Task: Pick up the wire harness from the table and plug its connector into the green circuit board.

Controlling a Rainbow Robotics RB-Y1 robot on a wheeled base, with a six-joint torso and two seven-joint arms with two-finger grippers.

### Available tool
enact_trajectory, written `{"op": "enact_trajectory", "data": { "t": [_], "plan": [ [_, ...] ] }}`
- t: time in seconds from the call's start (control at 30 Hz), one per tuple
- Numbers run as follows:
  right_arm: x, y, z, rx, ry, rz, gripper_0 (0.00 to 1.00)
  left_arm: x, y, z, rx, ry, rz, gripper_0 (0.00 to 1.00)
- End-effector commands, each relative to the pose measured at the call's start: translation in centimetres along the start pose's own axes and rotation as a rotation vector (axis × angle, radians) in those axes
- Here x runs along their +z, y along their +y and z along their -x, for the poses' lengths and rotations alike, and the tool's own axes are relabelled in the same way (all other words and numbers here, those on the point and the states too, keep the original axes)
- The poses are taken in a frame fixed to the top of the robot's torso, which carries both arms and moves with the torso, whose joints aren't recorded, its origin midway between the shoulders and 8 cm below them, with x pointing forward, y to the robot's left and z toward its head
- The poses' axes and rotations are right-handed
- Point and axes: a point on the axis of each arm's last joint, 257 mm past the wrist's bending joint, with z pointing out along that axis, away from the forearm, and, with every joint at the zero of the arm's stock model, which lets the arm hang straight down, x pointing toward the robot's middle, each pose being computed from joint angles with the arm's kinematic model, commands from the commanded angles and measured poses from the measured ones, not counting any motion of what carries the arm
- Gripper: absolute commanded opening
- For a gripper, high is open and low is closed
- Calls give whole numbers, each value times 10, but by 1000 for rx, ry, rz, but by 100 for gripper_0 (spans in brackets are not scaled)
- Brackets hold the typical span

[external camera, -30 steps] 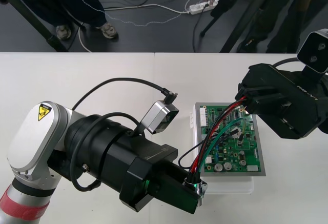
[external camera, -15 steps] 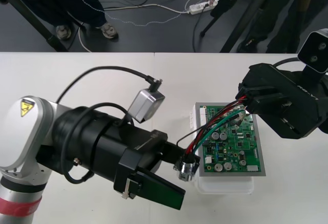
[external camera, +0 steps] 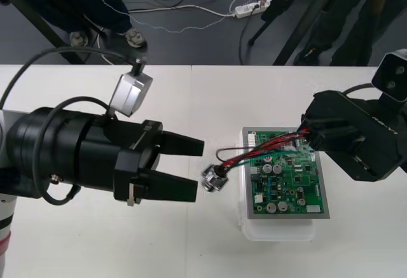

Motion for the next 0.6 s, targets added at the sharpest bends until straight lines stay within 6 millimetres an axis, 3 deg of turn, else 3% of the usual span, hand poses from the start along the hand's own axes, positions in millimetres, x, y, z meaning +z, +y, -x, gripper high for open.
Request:
{"op": "enact_trajectory", "data": {
  "t": [0.03,0.33,0.6],
  "plan": [
    [-4,25,-13,29,15,-5,0,-22,16,48,175,-89,146,100],
    [-16,23,-13,-44,66,-69,0,-29,17,75,270,-90,198,100],
    [-5,47,3,-144,111,-48,0,-20,11,86,318,-63,185,100]
  ]
}}
